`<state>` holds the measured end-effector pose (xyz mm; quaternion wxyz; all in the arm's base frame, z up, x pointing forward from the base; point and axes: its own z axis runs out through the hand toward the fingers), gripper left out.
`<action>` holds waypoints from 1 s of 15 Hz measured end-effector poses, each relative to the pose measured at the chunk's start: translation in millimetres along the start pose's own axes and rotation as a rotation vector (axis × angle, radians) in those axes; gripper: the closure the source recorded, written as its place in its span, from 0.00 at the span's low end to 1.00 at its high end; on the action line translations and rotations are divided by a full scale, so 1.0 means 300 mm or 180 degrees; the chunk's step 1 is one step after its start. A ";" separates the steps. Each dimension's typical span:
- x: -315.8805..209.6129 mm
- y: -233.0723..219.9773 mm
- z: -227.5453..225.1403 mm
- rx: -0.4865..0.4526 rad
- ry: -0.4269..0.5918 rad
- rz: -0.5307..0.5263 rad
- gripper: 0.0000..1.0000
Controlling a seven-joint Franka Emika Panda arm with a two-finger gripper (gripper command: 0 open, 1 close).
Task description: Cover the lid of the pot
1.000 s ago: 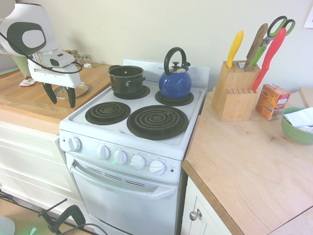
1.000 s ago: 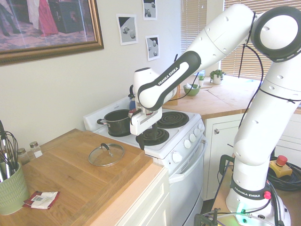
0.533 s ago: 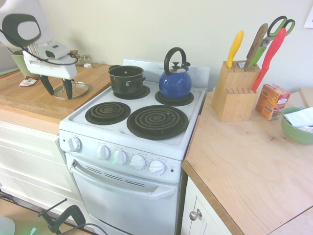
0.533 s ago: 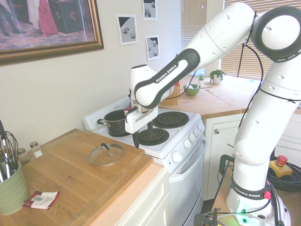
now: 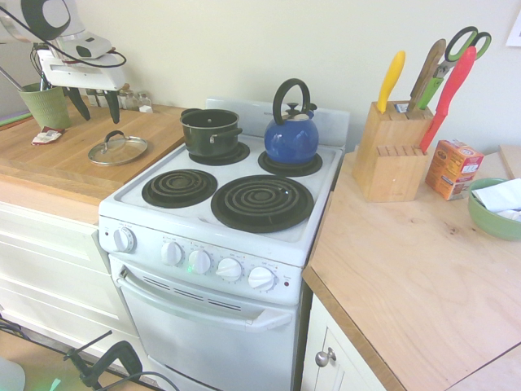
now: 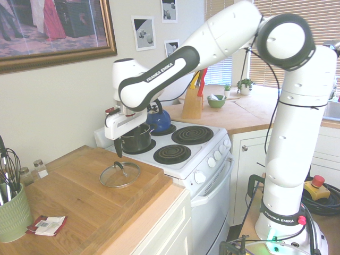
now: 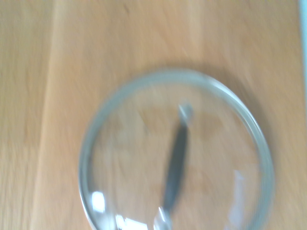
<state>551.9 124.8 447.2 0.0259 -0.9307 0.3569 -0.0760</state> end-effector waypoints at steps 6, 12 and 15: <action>0.074 -0.105 0.219 -0.0287 -0.0204 0.0100 0.00; 0.121 -0.094 0.265 -0.0312 -0.0252 0.0204 1.00; 0.111 -0.100 0.266 -0.0320 -0.0258 0.0274 1.00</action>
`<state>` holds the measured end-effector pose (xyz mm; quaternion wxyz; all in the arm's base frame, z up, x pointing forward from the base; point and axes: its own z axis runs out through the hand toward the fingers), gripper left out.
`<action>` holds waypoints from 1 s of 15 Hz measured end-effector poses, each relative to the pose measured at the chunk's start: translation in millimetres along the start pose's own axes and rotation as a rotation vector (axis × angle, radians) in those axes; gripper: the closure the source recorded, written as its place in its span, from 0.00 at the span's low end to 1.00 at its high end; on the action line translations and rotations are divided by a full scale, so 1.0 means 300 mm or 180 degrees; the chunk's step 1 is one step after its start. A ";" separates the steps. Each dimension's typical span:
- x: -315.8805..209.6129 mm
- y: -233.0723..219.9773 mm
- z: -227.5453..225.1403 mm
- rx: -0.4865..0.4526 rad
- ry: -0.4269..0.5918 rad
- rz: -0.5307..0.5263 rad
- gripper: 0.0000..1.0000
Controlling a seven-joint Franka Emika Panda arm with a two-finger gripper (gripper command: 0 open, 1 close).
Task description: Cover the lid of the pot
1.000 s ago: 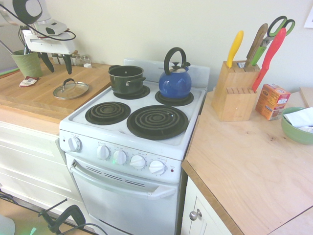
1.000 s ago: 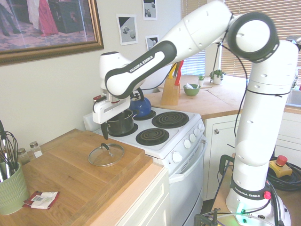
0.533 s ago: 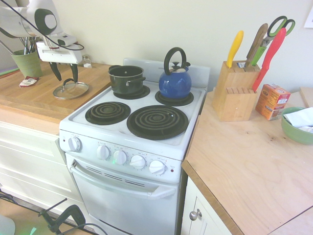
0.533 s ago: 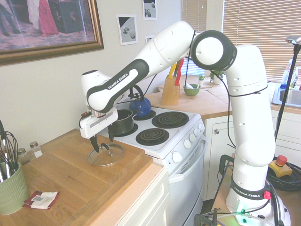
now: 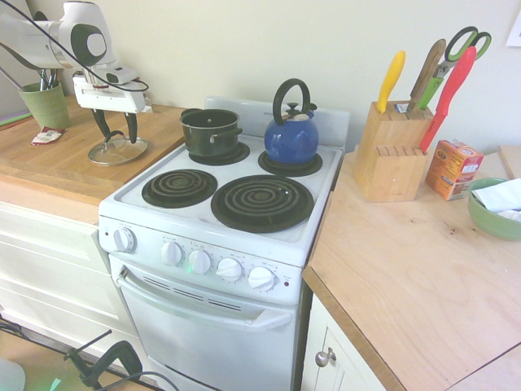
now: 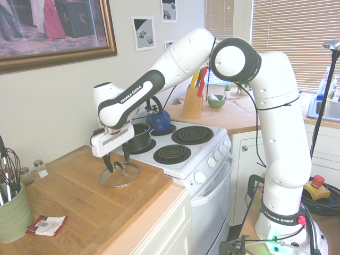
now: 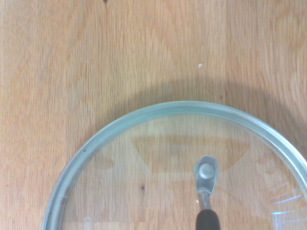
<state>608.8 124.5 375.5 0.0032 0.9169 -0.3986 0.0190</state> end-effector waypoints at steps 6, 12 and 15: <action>-0.038 -0.016 0.006 -0.0029 -0.0024 0.0190 1.00; -0.038 -0.008 0.013 -0.0019 -0.0072 0.0324 1.00; -0.020 0.008 0.011 -0.0019 -0.0062 0.0385 1.00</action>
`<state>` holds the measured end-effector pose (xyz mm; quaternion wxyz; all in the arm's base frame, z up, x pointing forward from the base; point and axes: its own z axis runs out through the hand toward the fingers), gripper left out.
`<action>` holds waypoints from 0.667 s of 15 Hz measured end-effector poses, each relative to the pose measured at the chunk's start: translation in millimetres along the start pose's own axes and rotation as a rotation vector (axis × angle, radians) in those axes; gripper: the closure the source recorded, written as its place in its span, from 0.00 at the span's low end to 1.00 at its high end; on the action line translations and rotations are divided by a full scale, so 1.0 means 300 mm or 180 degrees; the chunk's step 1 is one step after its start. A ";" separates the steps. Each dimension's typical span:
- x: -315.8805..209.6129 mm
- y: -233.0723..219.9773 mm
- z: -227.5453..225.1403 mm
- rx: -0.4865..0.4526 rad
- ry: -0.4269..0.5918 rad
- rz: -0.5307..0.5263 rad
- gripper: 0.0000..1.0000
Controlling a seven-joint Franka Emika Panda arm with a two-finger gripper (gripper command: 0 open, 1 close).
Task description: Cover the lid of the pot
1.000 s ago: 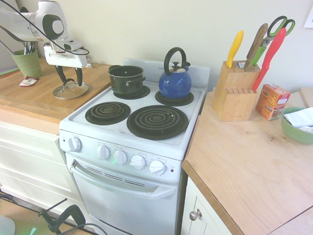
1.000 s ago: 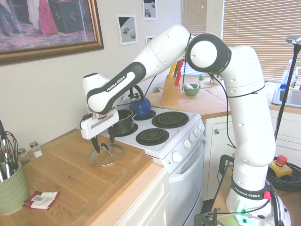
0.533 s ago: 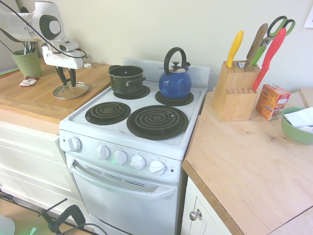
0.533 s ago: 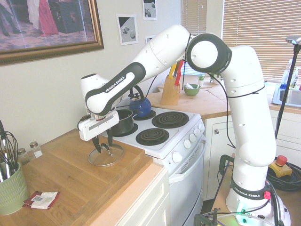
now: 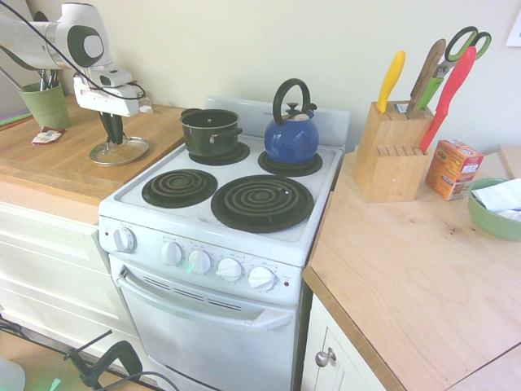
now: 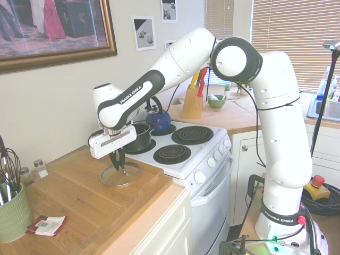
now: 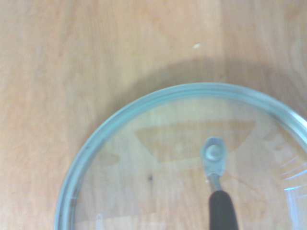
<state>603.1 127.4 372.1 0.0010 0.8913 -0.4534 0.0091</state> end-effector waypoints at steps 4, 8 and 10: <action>0.014 0.008 -0.013 0.0029 0.0004 0.0040 1.00; 0.009 0.025 -0.152 0.0171 0.0092 0.0085 1.00; 0.033 0.053 -0.256 0.0231 0.0143 0.0155 1.00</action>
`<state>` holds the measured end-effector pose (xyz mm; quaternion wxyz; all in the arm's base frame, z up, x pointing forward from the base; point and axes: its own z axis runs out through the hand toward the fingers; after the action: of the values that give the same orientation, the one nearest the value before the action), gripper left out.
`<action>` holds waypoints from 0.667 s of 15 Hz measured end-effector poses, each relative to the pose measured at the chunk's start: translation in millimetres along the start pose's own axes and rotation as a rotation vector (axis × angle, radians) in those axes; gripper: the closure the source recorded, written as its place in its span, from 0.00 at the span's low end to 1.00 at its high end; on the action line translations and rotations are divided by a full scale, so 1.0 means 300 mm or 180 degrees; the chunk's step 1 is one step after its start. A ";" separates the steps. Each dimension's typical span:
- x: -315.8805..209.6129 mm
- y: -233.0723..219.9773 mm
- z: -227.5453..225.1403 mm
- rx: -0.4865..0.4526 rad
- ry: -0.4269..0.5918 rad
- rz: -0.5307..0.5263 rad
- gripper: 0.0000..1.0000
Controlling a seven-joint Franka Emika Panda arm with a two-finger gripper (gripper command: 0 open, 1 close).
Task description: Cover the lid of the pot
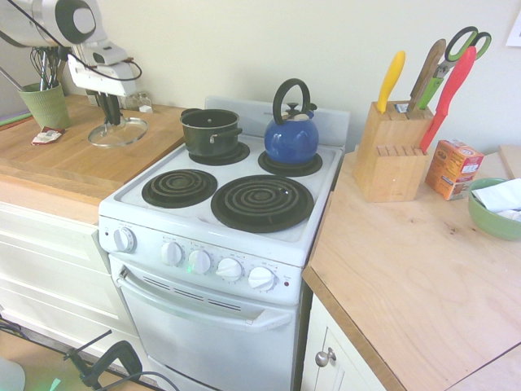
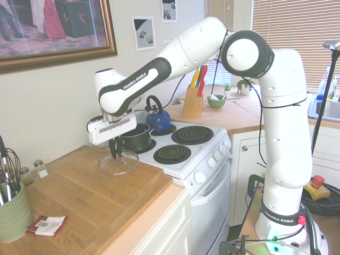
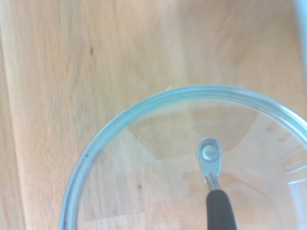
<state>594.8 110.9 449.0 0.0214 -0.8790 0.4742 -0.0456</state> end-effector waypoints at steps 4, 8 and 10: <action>0.211 0.082 -0.182 0.0096 0.0112 0.0327 1.00; 0.483 0.195 -0.278 0.0204 0.0251 0.0649 1.00; 0.592 0.218 -0.272 0.0204 0.0301 0.0758 1.00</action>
<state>629.2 -73.0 535.5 0.0324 -0.8122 0.5739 -0.0994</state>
